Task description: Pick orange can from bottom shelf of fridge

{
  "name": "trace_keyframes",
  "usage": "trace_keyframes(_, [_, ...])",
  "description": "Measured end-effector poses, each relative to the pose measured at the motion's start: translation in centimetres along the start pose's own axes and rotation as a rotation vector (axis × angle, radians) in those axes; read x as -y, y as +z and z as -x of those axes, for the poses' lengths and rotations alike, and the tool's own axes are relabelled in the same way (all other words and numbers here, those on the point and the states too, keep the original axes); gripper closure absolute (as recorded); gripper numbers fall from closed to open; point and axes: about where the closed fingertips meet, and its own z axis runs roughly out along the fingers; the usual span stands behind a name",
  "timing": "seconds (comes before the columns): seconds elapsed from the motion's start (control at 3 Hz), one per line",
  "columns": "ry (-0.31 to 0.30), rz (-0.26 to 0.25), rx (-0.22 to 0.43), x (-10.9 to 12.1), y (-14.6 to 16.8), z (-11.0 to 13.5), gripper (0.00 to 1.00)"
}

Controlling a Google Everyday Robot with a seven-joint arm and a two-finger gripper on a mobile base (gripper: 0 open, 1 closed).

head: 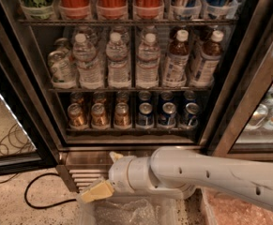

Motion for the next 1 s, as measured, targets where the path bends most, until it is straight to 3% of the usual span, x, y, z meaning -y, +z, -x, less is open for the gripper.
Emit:
trace_keyframes(0.33, [0.038, -0.002, -0.022, 0.5, 3.6, -0.5, 0.00])
trace_keyframes(1.0, [0.168, -0.155, -0.021, 4.7, 5.4, 0.3, 0.00])
